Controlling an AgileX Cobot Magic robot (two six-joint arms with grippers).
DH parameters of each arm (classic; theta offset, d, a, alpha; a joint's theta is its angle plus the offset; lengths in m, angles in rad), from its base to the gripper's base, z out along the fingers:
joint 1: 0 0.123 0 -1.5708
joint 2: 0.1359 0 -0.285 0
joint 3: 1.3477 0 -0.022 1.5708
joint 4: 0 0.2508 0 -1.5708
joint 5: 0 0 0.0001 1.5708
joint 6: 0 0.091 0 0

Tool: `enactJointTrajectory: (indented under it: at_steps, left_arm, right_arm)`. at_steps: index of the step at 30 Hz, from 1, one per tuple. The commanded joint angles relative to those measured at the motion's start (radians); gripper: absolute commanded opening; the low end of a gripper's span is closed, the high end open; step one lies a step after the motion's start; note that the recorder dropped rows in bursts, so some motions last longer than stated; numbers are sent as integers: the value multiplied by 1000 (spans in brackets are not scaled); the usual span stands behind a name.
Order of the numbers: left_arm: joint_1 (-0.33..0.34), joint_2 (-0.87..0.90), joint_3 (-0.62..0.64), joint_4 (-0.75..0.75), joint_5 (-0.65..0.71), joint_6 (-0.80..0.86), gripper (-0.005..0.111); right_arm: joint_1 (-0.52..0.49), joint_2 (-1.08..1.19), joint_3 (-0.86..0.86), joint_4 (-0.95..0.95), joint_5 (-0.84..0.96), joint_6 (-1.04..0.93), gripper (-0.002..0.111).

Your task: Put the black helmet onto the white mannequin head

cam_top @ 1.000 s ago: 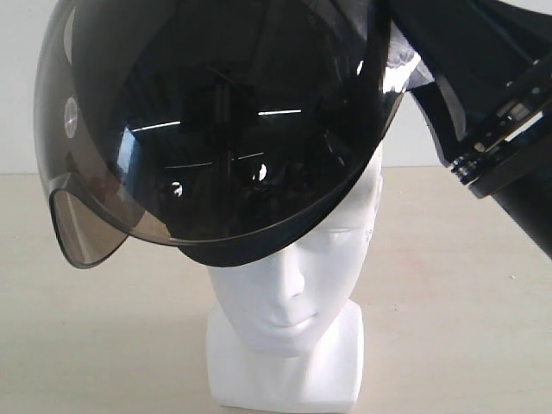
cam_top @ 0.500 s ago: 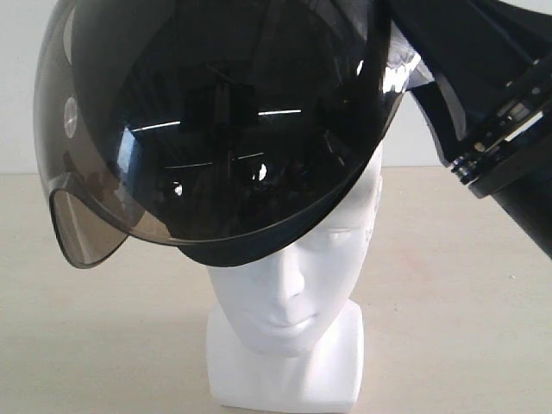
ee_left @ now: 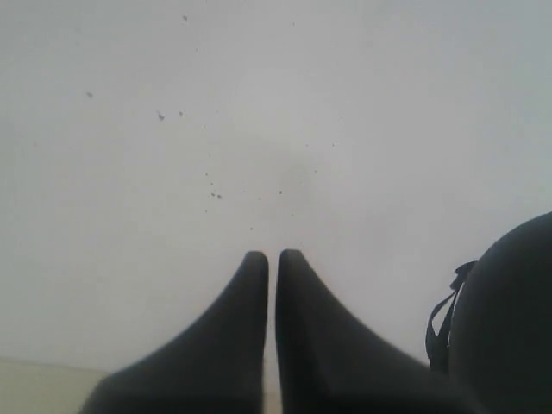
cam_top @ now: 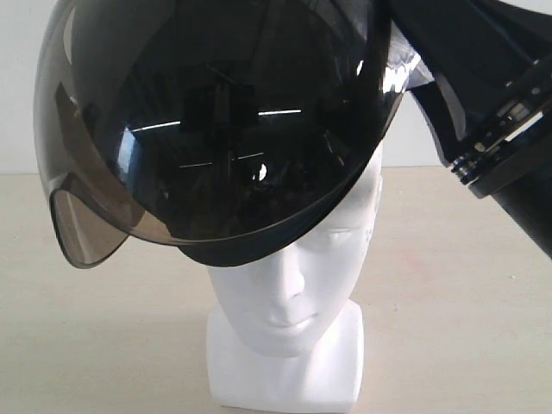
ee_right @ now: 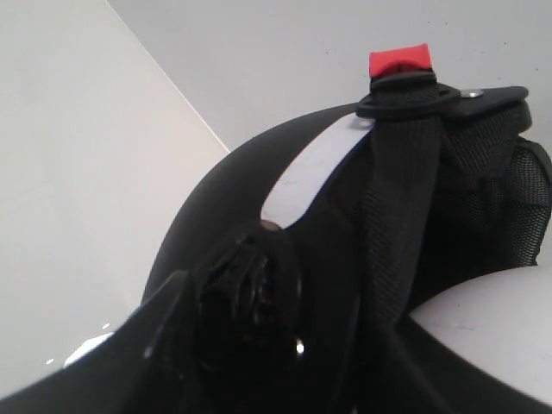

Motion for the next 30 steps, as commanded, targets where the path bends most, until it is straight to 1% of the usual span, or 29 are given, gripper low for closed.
enactJointTrajectory:
  at_steps: [1,3,4,6,8,10,16,21,27,30]
  left_arm:
    - [-3,86,-7,-8,2,-74,4]
    - [-17,122,-7,-8,-11,-132,4]
    - [-33,148,-12,-8,-28,-175,4]
    - [-69,185,-30,6,-41,-195,4]
    - [-106,219,-65,86,-40,-193,4]
    - [-134,243,-113,167,-43,-193,4]
    - [-197,337,-282,196,-45,-193,4]
    - [-293,461,-401,256,-43,-193,4]
    - [-431,573,-519,440,-43,-195,4]
    - [-463,615,-577,478,-39,-195,4]
  right_arm:
    - [-20,-12,7,109,-4,-100,0]
    - [-20,-12,7,109,-4,-100,0]
    - [-20,-12,7,109,-4,-100,0]
    - [-20,-12,7,109,-4,-100,0]
    - [-20,-12,7,111,-4,-100,0]
    - [-20,-12,7,111,-4,-102,0]
    - [-20,-12,7,113,-4,-106,0]
    - [-20,-12,7,117,-4,-123,0]
    - [-20,-12,7,138,-4,-138,0]
    - [-20,-12,7,141,-4,-151,0]
